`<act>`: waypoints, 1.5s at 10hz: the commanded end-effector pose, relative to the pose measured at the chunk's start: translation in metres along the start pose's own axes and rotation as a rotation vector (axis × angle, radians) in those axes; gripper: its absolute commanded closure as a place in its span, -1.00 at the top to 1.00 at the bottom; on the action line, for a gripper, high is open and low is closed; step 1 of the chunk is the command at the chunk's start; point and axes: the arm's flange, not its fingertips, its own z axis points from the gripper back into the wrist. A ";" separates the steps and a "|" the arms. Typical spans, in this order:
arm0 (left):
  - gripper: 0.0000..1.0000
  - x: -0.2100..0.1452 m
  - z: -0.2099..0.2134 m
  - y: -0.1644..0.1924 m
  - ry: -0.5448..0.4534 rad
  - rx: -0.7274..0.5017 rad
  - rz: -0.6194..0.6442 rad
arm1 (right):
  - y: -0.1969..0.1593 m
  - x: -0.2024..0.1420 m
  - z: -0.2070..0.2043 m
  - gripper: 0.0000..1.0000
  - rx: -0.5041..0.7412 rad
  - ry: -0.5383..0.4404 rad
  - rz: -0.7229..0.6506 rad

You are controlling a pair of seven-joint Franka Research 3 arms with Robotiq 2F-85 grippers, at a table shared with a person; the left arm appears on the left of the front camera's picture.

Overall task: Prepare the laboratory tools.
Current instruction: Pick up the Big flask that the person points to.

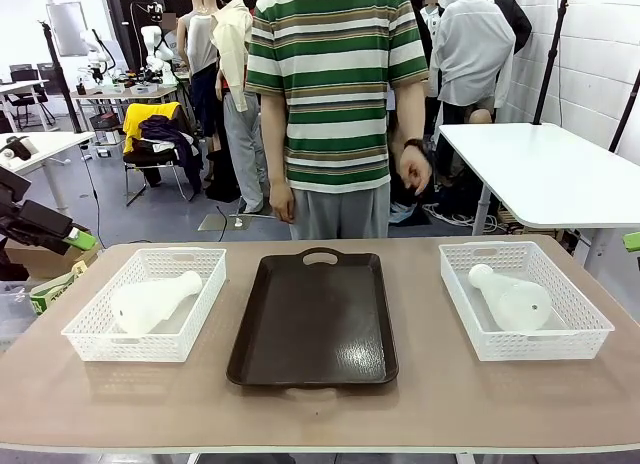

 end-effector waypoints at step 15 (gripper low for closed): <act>1.00 0.000 0.000 0.004 -0.009 -0.018 -0.015 | -0.003 0.001 -0.003 1.00 0.025 -0.027 0.015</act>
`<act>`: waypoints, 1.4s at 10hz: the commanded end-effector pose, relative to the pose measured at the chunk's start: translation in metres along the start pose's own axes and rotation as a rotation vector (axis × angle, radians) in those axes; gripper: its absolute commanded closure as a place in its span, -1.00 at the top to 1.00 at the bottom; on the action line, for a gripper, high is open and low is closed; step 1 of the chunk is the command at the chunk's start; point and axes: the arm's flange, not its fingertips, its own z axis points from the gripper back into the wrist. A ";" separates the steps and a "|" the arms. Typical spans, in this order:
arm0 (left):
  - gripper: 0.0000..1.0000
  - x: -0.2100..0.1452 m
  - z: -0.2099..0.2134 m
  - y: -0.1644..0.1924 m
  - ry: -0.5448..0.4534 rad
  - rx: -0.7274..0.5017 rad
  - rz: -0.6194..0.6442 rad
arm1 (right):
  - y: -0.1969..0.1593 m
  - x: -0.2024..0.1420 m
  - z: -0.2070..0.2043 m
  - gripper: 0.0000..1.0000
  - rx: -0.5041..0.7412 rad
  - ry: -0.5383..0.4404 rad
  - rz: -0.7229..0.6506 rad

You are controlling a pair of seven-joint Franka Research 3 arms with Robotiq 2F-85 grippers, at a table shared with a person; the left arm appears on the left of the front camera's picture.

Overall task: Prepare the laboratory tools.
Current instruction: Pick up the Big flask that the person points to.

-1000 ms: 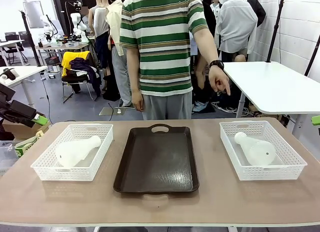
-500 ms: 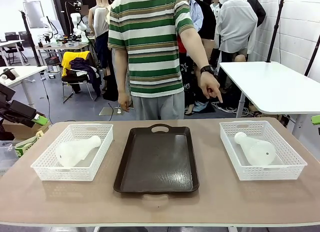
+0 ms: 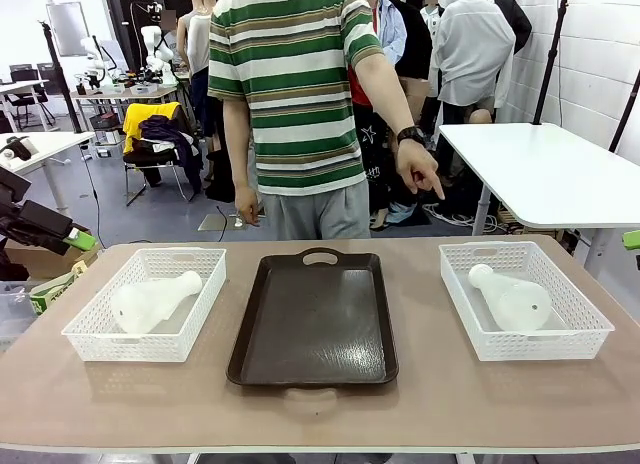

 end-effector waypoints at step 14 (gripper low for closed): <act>1.00 0.000 0.000 0.003 -0.011 -0.019 -0.016 | 0.100 0.100 -0.070 1.00 -0.388 0.141 0.379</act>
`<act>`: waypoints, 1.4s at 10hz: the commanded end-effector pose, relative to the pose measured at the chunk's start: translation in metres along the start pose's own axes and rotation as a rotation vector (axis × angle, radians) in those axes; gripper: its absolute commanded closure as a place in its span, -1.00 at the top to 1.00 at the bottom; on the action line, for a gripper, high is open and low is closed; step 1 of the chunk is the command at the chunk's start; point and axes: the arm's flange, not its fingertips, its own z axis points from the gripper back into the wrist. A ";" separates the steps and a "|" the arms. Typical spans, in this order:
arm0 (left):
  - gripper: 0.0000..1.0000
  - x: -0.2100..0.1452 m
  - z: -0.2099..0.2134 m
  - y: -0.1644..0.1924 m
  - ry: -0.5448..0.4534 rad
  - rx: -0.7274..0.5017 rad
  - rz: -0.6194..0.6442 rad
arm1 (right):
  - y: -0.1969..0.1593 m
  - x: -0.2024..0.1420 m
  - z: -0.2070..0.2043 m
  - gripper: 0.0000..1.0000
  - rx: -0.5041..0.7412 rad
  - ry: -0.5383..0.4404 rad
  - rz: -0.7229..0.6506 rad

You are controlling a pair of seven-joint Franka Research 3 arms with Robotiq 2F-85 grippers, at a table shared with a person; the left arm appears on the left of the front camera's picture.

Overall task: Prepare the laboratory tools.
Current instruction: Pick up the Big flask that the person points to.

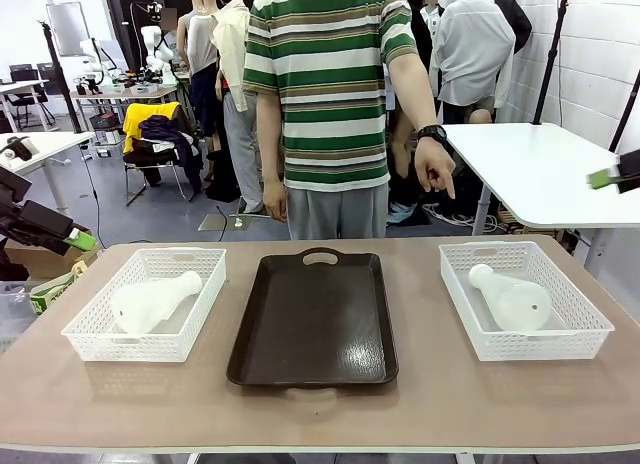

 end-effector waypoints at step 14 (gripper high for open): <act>1.00 0.000 0.000 0.004 -0.013 -0.020 -0.014 | 0.014 0.028 -0.259 1.00 -0.339 0.659 0.082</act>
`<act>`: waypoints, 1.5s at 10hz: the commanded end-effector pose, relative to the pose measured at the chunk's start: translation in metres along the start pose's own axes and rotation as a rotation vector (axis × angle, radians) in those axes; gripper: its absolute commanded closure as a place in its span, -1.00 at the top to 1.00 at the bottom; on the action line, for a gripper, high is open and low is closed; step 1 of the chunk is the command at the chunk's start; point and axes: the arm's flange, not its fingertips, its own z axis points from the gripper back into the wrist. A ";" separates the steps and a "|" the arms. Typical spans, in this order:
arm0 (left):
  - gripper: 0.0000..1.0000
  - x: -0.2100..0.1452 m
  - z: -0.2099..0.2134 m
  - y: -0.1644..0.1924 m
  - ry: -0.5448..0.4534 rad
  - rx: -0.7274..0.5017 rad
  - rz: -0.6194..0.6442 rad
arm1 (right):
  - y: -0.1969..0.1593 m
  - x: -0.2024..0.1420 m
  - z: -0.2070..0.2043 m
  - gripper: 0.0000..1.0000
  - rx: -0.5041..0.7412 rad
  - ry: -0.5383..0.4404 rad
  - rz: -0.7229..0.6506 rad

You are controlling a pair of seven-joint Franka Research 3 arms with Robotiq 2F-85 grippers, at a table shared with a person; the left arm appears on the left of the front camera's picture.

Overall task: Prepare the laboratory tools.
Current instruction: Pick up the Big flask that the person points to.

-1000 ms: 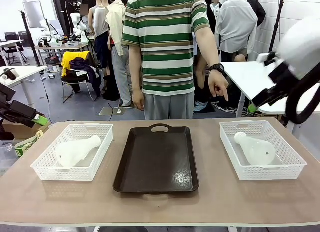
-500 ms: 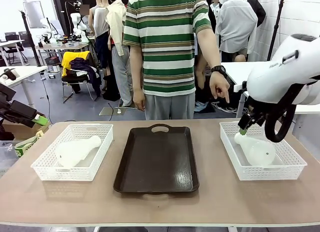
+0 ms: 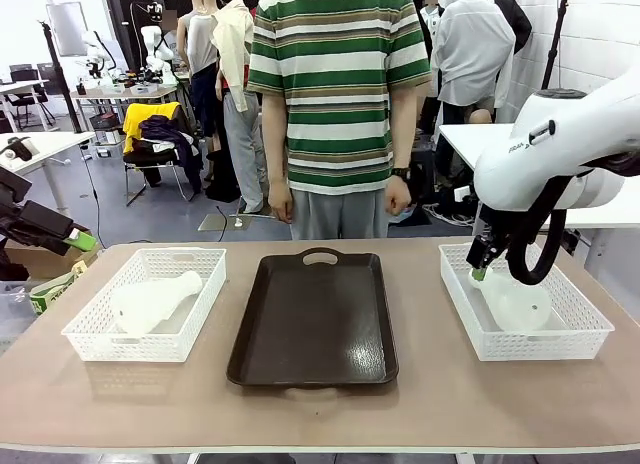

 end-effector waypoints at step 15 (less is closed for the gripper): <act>1.00 0.000 0.000 0.003 -0.015 -0.022 -0.016 | -0.041 0.046 -0.059 1.00 0.023 0.059 -0.132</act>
